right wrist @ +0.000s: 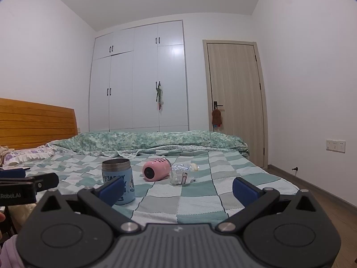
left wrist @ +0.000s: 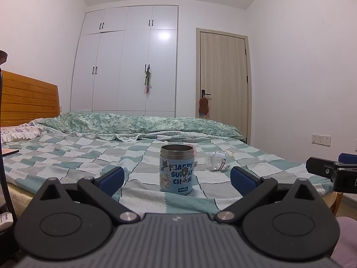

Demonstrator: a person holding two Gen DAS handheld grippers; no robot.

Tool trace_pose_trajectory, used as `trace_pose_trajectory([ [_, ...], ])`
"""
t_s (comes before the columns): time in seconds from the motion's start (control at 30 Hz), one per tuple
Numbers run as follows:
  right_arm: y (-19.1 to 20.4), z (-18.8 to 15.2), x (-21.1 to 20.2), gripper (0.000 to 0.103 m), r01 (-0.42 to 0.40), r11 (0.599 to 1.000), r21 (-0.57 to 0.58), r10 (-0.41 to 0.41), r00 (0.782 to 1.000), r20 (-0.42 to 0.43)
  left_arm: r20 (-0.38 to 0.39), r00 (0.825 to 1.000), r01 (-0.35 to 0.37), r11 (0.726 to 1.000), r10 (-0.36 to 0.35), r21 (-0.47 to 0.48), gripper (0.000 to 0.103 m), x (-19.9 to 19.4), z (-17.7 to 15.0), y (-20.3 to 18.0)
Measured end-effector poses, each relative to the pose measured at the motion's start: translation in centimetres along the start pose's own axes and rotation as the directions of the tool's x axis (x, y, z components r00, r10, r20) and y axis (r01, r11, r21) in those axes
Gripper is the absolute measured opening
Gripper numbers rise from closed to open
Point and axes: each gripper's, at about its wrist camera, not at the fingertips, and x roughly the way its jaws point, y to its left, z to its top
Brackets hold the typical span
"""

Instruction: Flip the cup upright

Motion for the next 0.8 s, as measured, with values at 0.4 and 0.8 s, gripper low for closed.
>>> trace_pose_trajectory([
  [0.4,0.14,-0.03,-0.28,0.103,0.002,1.0,-0.004,-0.002,1.0,0.001,0.0,1.0,0.002,1.0,-0.002,0.002,0.103,0.02,-0.01,-0.01],
  [0.8,0.26,0.02,-0.35,0.103,0.001,1.0,-0.007,-0.001,1.0,0.0,0.0,1.0,0.005,1.0,-0.005,0.002,0.103,0.01,-0.02,-0.02],
])
